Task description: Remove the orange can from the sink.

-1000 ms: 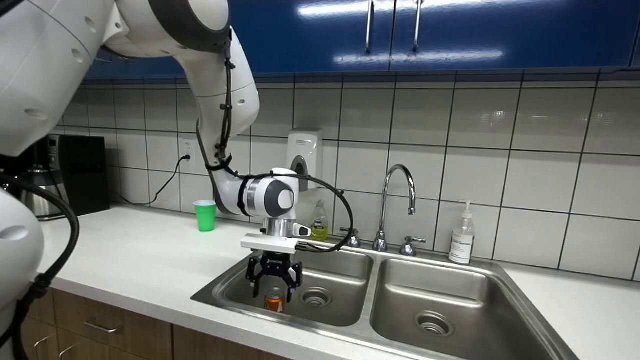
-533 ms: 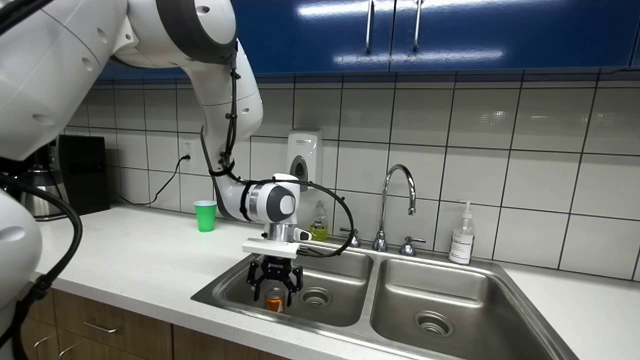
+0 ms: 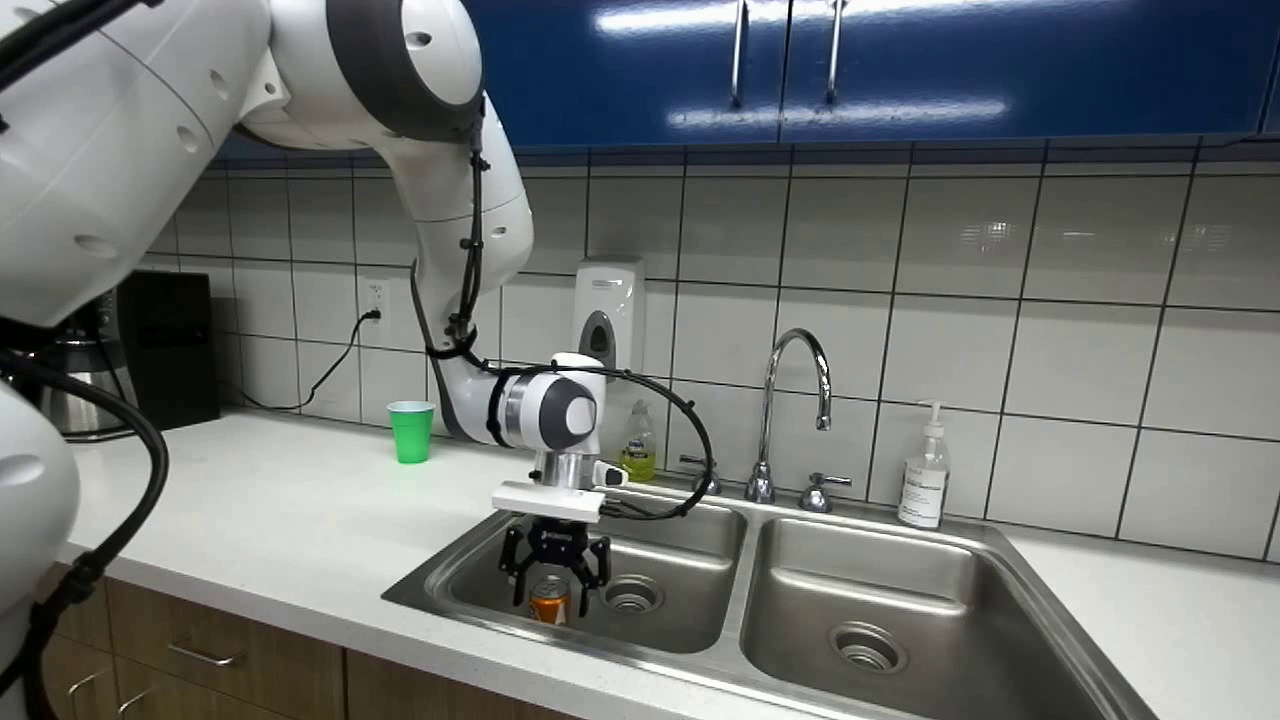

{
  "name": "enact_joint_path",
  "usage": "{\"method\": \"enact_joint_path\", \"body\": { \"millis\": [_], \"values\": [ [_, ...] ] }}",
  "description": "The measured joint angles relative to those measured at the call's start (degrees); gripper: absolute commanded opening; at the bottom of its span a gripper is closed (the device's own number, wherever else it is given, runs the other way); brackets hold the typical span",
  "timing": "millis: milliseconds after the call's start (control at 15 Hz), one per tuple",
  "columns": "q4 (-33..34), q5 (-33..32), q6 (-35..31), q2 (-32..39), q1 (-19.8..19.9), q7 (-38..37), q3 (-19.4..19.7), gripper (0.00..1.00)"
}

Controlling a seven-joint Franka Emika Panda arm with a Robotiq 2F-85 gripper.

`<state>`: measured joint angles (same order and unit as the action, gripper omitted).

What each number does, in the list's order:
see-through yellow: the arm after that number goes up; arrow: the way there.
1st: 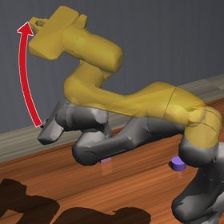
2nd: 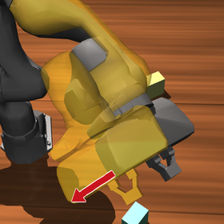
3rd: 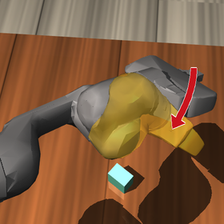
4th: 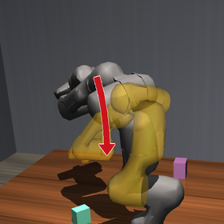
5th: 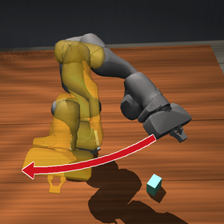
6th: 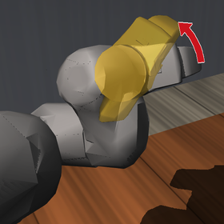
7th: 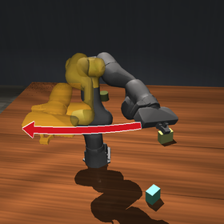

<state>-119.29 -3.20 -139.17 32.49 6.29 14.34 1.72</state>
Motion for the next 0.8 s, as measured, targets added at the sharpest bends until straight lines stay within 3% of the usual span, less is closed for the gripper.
{"method": "enact_joint_path", "body": {
  "millis": [467, 533, 600, 800],
  "values": [
    [1.1, 0.9, -0.1, 0.8, 0.6, 0.5, -0.5, 1.00],
    [1.1, 1.0, -0.1, 0.8, 0.7, 0.5, -0.5, 0.75],
    [1.2, 1.0, -0.1, 0.8, 0.7, 0.5, -0.5, 0.74],
    [1.4, 1.3, -0.3, 0.9, 0.7, 0.5, -0.5, 0.49]
  ]
}}
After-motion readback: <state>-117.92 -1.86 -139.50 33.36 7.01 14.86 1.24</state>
